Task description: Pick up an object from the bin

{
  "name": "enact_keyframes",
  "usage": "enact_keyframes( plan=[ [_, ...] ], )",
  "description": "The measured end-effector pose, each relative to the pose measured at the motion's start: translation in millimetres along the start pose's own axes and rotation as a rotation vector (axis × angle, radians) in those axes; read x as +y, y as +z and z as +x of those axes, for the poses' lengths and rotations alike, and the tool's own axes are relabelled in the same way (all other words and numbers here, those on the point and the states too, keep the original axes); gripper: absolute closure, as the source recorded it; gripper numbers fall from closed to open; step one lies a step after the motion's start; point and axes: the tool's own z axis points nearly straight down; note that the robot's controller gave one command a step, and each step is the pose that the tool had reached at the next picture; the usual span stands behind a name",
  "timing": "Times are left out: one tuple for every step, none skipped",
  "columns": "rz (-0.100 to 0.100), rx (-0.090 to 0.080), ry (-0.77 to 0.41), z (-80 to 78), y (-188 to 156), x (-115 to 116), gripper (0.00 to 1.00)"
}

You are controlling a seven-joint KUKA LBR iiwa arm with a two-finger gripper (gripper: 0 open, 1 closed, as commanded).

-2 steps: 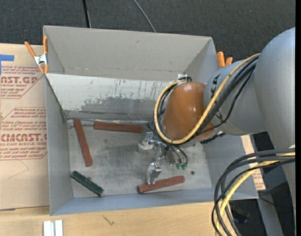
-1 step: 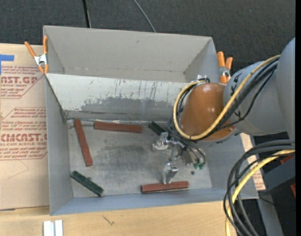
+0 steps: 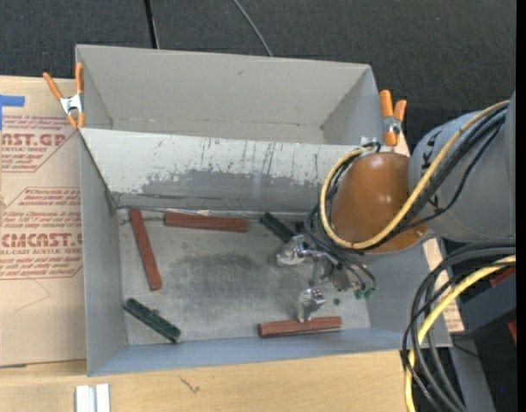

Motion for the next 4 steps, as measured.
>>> enact_keyframes(
  plan=[
    [-0.004,0.036,-0.020,-5.6,-41,-10,0.00],
    [0.000,0.022,-0.070,4.8,-69,-35,0.00],
    [-0.005,0.028,-0.138,26.8,-3,-3,1.00],
    [-0.006,0.028,-0.138,26.8,-3,-3,1.00]
  ],
)
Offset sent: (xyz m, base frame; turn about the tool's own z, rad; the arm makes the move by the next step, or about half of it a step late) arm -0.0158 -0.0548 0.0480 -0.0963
